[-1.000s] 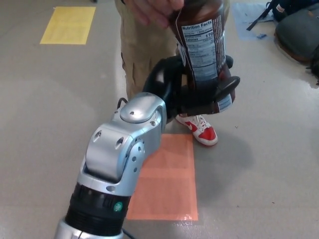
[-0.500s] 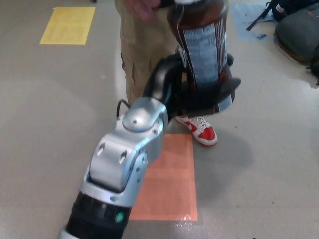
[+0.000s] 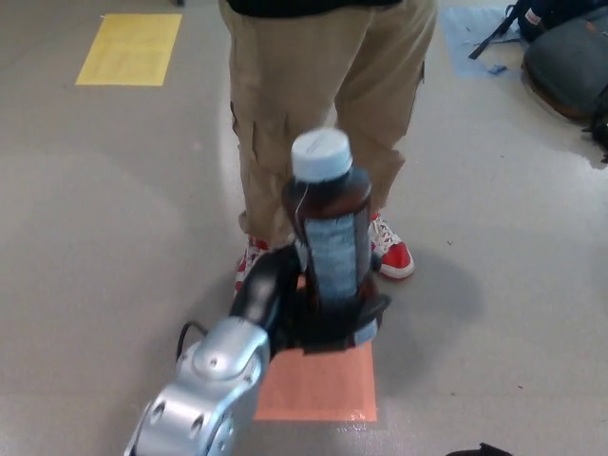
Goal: The robot recieved a bottle of protein shake from a person using its left hand and then shake the protein up and down 2 two times and hand it back to the person
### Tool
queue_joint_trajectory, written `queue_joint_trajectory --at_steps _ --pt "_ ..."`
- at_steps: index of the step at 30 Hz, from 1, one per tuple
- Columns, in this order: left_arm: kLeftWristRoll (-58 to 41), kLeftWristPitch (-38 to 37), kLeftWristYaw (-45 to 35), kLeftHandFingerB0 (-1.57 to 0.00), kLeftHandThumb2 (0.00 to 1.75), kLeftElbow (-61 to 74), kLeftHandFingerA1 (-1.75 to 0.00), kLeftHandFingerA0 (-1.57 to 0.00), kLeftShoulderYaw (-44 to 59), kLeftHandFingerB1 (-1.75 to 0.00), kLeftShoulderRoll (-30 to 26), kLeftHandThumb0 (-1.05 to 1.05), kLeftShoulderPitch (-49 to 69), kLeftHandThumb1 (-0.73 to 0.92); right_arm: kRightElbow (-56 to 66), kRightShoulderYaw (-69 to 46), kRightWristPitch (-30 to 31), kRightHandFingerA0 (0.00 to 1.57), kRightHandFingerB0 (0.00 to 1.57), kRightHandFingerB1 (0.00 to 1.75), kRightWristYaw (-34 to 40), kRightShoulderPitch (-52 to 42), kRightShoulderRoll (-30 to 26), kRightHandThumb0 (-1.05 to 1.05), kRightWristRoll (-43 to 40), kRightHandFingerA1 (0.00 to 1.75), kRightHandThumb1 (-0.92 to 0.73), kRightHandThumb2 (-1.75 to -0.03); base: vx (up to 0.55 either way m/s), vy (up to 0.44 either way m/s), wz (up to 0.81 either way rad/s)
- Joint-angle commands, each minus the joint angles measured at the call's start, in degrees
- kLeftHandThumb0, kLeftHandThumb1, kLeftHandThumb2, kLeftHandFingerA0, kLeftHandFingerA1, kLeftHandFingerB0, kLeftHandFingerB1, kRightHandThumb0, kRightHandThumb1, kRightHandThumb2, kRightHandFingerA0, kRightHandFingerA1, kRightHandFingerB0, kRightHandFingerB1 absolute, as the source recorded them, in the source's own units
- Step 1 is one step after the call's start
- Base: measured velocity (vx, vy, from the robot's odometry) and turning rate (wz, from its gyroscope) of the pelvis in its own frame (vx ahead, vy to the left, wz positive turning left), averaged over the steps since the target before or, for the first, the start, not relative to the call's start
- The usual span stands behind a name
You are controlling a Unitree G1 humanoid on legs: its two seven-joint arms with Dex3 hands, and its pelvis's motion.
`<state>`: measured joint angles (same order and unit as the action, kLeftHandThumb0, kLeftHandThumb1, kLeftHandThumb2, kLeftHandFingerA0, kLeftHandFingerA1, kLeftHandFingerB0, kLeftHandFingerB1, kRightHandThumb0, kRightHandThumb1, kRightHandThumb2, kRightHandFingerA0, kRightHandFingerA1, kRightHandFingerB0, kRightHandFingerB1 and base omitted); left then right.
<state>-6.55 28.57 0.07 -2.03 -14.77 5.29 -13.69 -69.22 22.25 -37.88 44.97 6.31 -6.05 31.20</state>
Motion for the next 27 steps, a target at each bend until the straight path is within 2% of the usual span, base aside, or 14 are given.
queue_joint_trajectory --at_steps 1,11,14,15,16,17,18,20,21,22,24,25,26,27 --pt "2.0 -9.1 -1.6 -0.78 0.84 -4.2 -1.38 -1.01 1.2 -1.12 -2.0 -0.12 4.9 0.73 0.0 -1.2 -1.1 0.89 0.76 0.45 -1.0 0.0 -0.7 -0.22 -1.0 0.48 -0.75 -0.63 0.0 0.0 0.0" --pt "4.0 -13.1 -2.5 -0.75 0.79 -9.2 -1.39 -0.93 1.2 -1.1 -3.0 -0.1 7.5 0.77 0.1 -1.3 -0.7 0.9 0.76 0.45 -0.9 0.6 -0.5 -0.17 -0.4 0.48 -0.71 -0.61 0.0 0.0 0.0" --pt "3.4 -8.9 -1.1 -0.77 0.78 -2.7 -1.27 -0.98 3.7 -1.11 -3.2 -0.1 3.5 0.79 0.4 -1.4 -1.4 0.89 0.76 0.45 -0.9 -0.7 -1.0 -0.17 -0.4 0.48 -0.72 -0.62 0.0 0.0 0.0" --pt "0.2 -2.8 0.7 -0.78 0.66 4.9 -1.27 -0.98 9.1 -1.12 -3.7 -0.15 -4.4 0.83 0.3 -1.1 -1.3 0.89 0.76 0.46 -0.8 -1.0 -1.0 -0.17 -0.2 0.48 -0.72 -0.62 0.0 0.0 0.0" --pt "-1.9 0.3 1.2 -0.81 0.66 9.6 -1.28 -1.01 12.4 -1.06 -4.4 -0.15 -9.4 0.8 0.2 -0.9 -1.4 0.89 0.77 0.46 -0.6 -1.4 -0.9 -0.16 0.0 0.48 -0.72 -0.62 0.0 0.0 0.0" --pt "-2.7 1.4 0.9 -0.81 0.66 11.5 -1.28 -1.01 13.8 -1.06 -5.1 -0.15 -11.3 0.8 0.2 -0.8 -1.6 0.89 0.77 0.46 -0.5 -1.8 -0.6 -0.16 0.0 0.48 -0.72 -0.62 0.0 0.0 0.0" --pt "-6.3 1.9 0.1 -0.85 0.8 12.9 -1.26 -1.05 16.5 -1.03 -5.1 -0.09 -14.6 0.75 0.2 -1.0 -1.6 0.88 0.76 0.45 -1.0 -1.8 -0.7 -0.17 -0.2 0.48 -0.72 -0.62 0.0 0.0 0.0" --pt "-6.7 3.2 -0.2 -0.87 0.72 14.9 -1.23 -1.02 17.0 -1.05 -4.3 -0.07 -13.2 0.79 0.3 -0.5 -0.9 0.89 0.75 0.44 -1.1 -1.6 -0.8 -0.16 0.3 0.47 -0.72 -0.62 0.0 0.0 0.0" --pt "-5.2 2.5 -0.6 -0.87 0.72 15.1 -1.23 -1.02 15.8 -1.05 -3.8 -0.07 -9.9 0.79 0.4 0.0 -0.7 0.89 0.75 0.44 -0.7 -1.7 -0.9 -0.16 1.0 0.47 -0.72 -0.62 0.0 0.0 0.0" --pt "-1.5 -1.1 -1.2 -0.74 0.66 9.5 -1.38 -0.96 11.7 -1.14 -3.4 -0.15 -0.2 0.88 0.3 0.6 -1.3 0.89 0.75 0.45 0.1 -1.8 -0.7 -0.16 1.5 0.49 -0.72 -0.62 0.0 0.0 0.0" --pt "2.3 -8.1 -2.8 -0.77 0.71 -1.5 -1.38 -0.98 7.4 -1.11 -4.1 -0.14 10.0 0.84 0.2 0.8 -0.8 0.88 0.75 0.44 0.0 -1.8 0.1 -0.18 1.3 0.48 -0.73 -0.62 0.0 0.0 0.0" --pt "5.9 -13.1 -2.1 -0.81 0.8 -9.1 -1.27 -1.05 3.7 -1.07 -5.3 -0.14 13.1 0.73 0.5 0.6 -0.6 0.87 0.75 0.44 -0.4 -1.9 0.2 -0.16 1.0 0.47 -0.72 -0.62 0.0 0.0 0.0" --pt "10.3 -19.3 -1.4 -0.78 0.73 -18.3 -1.34 -1.01 -1.2 -1.13 -6.9 -0.17 17.0 0.79 0.8 0.5 -0.6 0.87 0.75 0.45 -0.9 -2.0 0.1 -0.13 0.7 0.48 -0.72 -0.62 0.0 0.0 0.0" --pt "11.3 -21.6 -1.6 -0.78 0.73 -21.2 -1.34 -1.01 -2.9 -1.13 -7.4 -0.17 18.6 0.79 0.9 0.5 -0.8 0.87 0.75 0.45 -0.9 -2.0 -0.1 -0.13 0.7 0.48 -0.72 -0.62 0.0 0.0 0.0"
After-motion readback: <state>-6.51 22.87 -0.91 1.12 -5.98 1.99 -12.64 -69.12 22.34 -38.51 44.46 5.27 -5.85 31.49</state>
